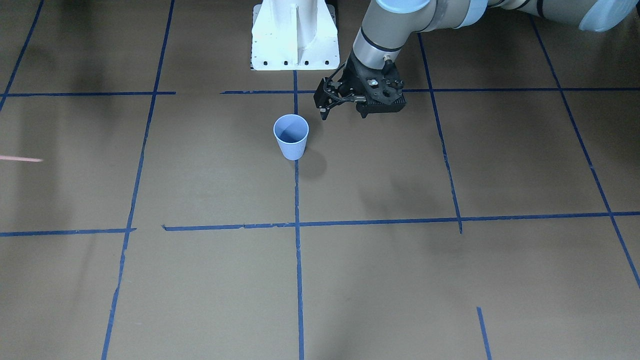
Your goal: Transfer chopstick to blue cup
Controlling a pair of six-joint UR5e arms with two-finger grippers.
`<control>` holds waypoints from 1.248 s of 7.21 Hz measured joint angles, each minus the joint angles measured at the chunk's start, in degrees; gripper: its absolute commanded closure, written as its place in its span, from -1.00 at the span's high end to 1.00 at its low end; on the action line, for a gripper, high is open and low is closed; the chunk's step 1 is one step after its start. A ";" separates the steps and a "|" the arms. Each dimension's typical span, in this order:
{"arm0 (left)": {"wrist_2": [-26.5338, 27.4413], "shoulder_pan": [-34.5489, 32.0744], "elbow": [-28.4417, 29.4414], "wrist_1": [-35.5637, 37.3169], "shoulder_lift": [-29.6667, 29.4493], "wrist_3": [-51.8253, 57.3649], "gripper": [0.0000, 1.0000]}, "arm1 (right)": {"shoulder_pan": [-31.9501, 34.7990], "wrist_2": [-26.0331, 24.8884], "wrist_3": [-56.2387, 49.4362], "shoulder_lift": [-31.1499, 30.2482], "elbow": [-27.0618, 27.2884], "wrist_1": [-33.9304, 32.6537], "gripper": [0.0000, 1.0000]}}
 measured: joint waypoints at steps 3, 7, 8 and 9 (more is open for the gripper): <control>-0.25 -3.40 -3.20 -0.05 3.20 1.85 0.99 | -18.13 -10.98 19.18 10.52 5.38 -0.35 -0.87; -0.24 -4.64 -3.86 -0.08 5.18 3.39 0.99 | -42.19 -43.33 22.40 19.51 9.64 -14.41 -0.93; -0.20 -4.64 -3.73 -0.09 5.23 3.46 0.99 | -46.18 -50.22 22.13 19.93 9.84 -16.89 -0.94; -0.19 -4.62 -3.65 -0.11 5.25 3.48 0.99 | -48.36 -54.05 21.84 20.14 9.90 -19.07 -0.93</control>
